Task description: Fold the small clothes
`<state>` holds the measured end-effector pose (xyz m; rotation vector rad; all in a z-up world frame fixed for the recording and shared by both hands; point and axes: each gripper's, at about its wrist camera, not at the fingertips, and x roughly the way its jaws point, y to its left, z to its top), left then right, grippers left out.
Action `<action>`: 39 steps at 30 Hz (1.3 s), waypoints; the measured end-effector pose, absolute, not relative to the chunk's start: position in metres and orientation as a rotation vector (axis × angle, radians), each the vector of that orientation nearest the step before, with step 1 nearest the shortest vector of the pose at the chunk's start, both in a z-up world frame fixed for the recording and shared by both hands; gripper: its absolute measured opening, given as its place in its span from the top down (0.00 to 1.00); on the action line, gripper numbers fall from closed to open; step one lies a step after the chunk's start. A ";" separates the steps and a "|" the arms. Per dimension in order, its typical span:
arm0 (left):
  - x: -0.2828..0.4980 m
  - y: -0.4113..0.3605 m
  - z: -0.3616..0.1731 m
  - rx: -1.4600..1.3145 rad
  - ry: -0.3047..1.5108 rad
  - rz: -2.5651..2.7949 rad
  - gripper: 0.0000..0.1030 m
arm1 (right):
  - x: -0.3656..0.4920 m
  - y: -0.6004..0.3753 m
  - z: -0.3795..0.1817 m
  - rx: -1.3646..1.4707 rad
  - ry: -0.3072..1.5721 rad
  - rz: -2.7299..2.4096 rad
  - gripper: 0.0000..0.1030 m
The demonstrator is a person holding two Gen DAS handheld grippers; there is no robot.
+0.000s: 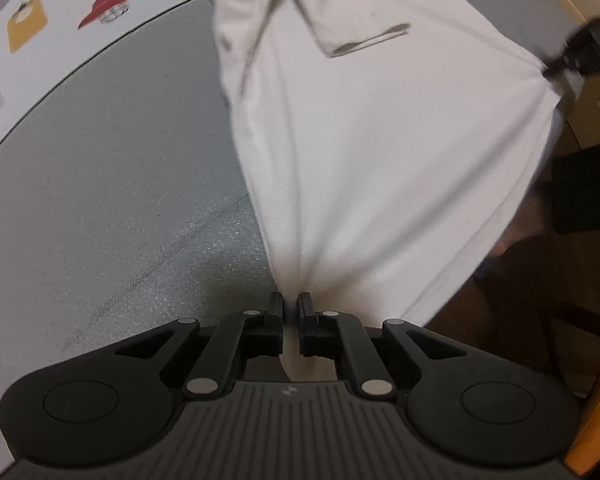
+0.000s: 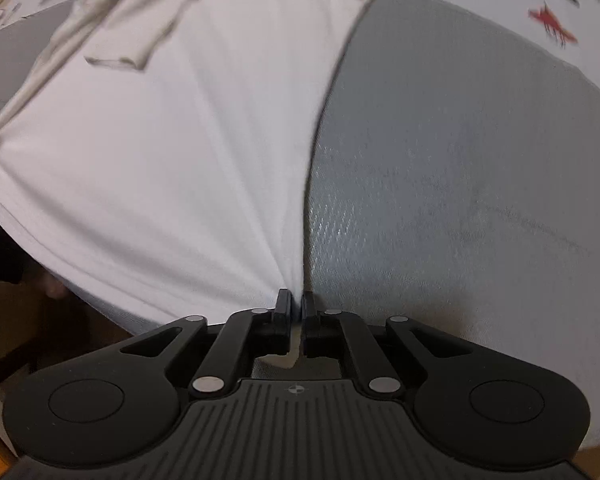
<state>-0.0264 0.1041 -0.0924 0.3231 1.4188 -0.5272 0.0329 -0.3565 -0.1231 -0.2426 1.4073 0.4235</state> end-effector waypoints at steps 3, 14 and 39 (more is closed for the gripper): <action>-0.021 0.106 -0.067 0.265 1.314 -0.511 0.84 | 0.044 -0.361 -0.092 -0.210 1.224 0.331 0.62; 0.045 0.063 -0.009 0.088 0.938 -0.368 0.82 | 0.107 -0.300 -0.065 0.109 0.973 0.384 0.67; 0.188 0.109 -0.070 0.037 0.963 0.188 1.00 | 0.164 -0.220 -0.099 0.083 1.119 0.528 0.99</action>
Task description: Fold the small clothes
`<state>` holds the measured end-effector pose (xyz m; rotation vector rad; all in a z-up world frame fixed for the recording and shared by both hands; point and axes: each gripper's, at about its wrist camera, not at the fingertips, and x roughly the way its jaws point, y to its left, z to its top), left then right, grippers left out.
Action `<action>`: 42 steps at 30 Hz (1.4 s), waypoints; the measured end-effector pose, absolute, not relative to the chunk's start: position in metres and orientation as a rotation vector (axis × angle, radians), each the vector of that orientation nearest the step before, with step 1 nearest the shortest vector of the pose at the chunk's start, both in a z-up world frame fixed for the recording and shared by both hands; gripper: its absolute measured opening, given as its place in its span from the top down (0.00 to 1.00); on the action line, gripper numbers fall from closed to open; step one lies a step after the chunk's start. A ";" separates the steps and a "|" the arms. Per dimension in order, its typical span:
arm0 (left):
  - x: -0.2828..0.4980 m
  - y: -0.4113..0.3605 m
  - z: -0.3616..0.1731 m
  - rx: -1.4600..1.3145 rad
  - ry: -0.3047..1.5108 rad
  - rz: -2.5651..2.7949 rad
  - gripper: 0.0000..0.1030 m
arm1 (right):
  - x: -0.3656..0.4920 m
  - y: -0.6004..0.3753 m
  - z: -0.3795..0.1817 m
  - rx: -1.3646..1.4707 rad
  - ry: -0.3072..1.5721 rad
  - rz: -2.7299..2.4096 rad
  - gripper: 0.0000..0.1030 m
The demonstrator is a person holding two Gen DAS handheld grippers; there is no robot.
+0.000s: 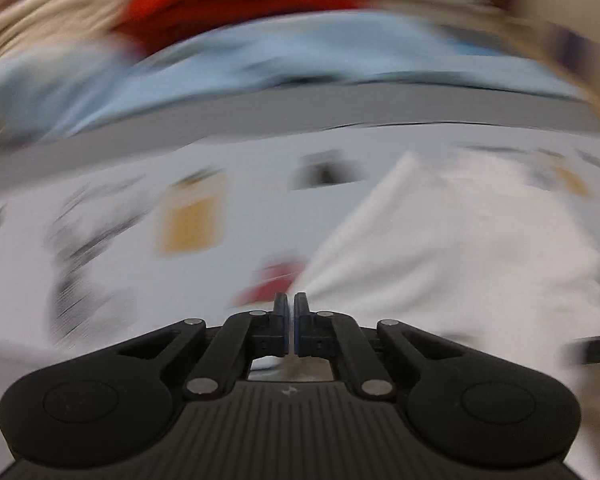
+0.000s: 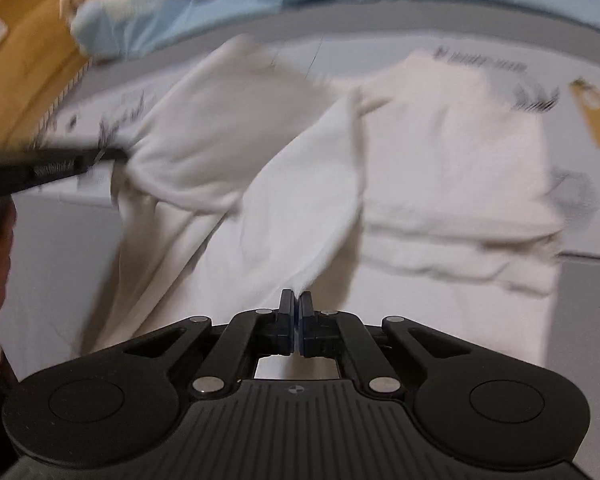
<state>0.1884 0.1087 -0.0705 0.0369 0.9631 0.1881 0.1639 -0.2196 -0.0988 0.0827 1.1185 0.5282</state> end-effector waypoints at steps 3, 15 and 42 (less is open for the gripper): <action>0.189 0.164 -0.084 -0.037 1.052 0.405 1.00 | 0.171 -0.267 -0.069 0.152 1.034 0.404 0.99; 0.192 0.040 -0.074 -0.049 0.893 -0.268 0.73 | 0.178 -0.417 -0.015 0.210 0.672 -0.250 0.99; 0.230 -0.002 -0.097 0.116 0.886 -0.360 0.99 | 0.235 -0.396 -0.106 0.337 0.968 0.059 0.66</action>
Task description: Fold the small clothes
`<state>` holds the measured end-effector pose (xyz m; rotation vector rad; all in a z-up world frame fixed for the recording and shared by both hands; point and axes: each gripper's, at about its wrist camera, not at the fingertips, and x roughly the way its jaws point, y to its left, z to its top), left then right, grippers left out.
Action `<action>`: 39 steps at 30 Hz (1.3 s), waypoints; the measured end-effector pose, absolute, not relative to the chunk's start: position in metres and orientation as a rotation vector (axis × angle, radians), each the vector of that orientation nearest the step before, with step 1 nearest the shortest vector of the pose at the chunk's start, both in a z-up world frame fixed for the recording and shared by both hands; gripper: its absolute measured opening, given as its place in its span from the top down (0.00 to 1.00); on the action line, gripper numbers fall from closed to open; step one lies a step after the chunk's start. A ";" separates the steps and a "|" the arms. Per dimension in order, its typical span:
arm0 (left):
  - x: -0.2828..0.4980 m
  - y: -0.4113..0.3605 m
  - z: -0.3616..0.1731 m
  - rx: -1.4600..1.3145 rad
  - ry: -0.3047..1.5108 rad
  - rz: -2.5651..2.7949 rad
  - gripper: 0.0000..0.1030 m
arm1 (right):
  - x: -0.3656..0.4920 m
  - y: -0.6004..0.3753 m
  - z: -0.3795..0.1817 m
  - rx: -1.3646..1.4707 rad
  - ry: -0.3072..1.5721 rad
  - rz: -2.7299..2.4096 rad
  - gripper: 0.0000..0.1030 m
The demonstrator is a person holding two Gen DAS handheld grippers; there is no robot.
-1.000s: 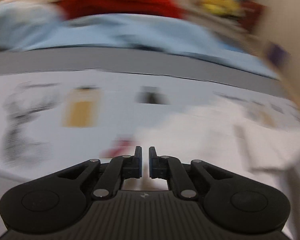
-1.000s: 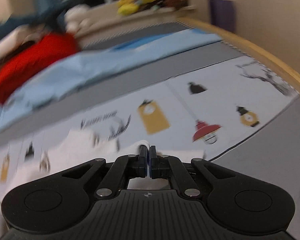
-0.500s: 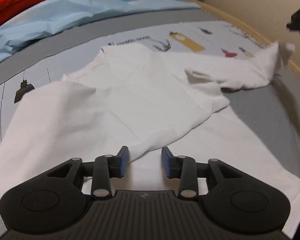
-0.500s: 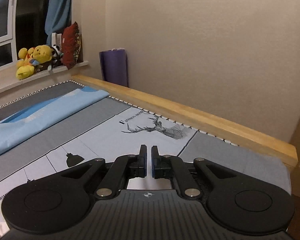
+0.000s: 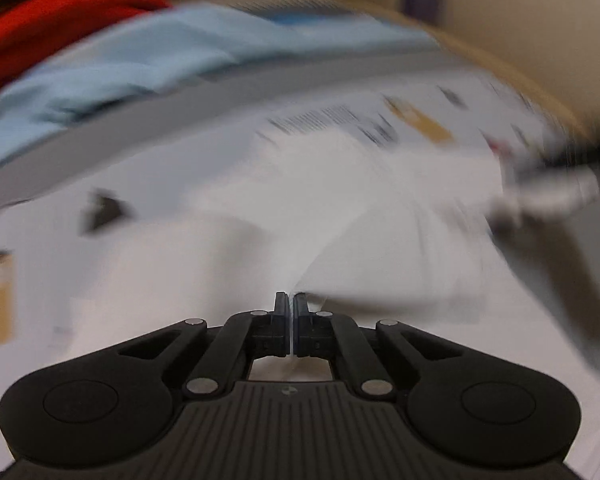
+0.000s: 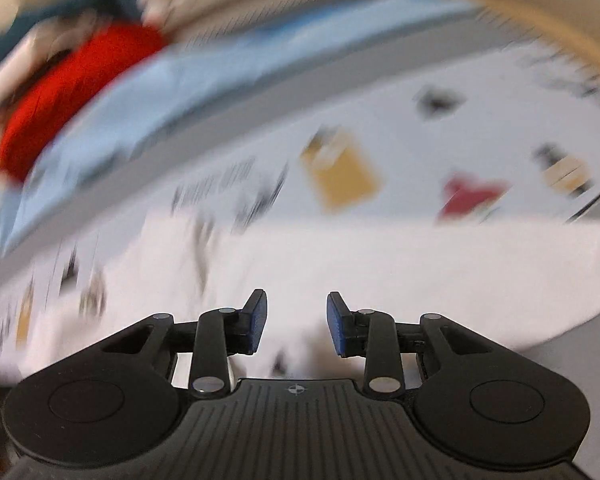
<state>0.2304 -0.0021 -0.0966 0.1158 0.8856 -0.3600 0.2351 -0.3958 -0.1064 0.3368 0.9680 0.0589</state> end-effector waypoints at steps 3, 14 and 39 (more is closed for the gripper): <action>0.239 0.075 -0.061 -0.011 0.828 -0.201 0.99 | 0.235 -0.358 -0.131 0.217 1.087 0.144 0.66; 0.194 0.372 -0.062 -0.472 0.876 0.767 0.93 | 0.233 -0.315 -0.154 -0.019 1.171 0.125 0.66; 0.249 0.220 -0.164 -0.032 1.019 0.155 0.99 | 0.226 -0.324 -0.091 0.050 1.061 0.154 0.66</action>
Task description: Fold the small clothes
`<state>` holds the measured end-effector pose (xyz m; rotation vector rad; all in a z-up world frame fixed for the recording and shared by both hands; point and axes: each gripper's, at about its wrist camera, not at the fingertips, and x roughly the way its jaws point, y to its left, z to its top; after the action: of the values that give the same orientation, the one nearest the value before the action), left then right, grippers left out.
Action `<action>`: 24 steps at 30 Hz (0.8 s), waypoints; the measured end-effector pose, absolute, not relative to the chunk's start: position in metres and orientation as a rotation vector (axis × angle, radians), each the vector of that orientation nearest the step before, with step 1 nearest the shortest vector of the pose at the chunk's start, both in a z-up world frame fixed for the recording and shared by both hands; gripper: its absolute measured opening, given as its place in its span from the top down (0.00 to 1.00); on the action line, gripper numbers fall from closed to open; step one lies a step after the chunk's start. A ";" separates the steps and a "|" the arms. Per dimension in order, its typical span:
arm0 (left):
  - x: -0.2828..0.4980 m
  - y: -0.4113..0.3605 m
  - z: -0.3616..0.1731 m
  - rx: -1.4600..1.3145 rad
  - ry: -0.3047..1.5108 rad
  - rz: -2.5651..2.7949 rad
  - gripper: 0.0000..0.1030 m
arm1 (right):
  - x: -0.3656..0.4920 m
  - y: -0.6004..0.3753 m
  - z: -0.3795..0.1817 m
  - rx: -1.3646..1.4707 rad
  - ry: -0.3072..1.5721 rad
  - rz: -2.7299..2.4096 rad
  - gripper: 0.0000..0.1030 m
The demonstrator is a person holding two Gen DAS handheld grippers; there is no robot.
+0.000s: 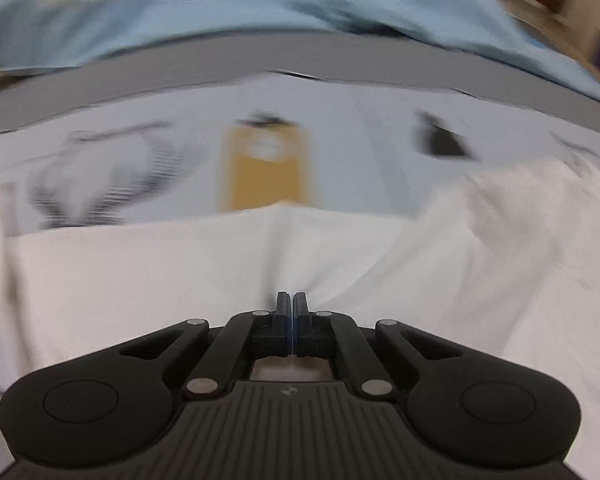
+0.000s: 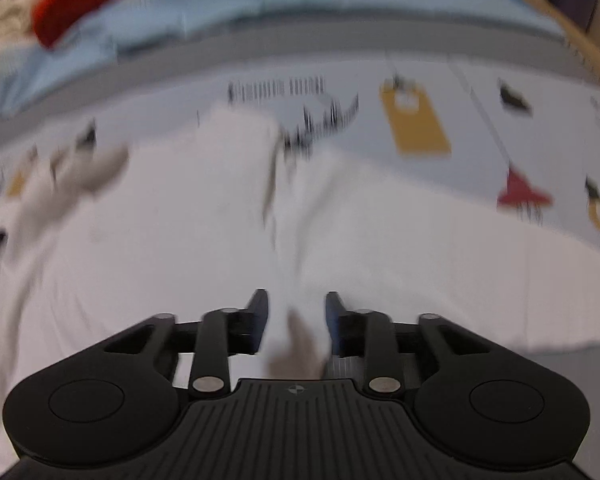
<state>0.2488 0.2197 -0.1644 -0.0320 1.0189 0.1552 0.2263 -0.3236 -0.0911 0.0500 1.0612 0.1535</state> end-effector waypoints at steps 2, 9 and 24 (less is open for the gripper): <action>0.246 0.249 -0.161 -0.134 1.013 0.260 0.98 | 0.233 -0.321 -0.088 0.071 1.003 0.148 0.66; 0.246 0.220 -0.122 -0.145 0.912 0.170 0.67 | 0.265 -0.305 -0.112 0.128 0.947 0.084 0.65; 0.283 0.129 -0.153 -0.142 0.909 -0.151 0.64 | 0.314 -0.251 -0.146 0.059 0.912 0.073 0.59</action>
<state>0.2828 0.1290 -0.1528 -0.1419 0.9085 -0.1509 0.3138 -0.2506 -0.1458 0.0592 0.9121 0.0732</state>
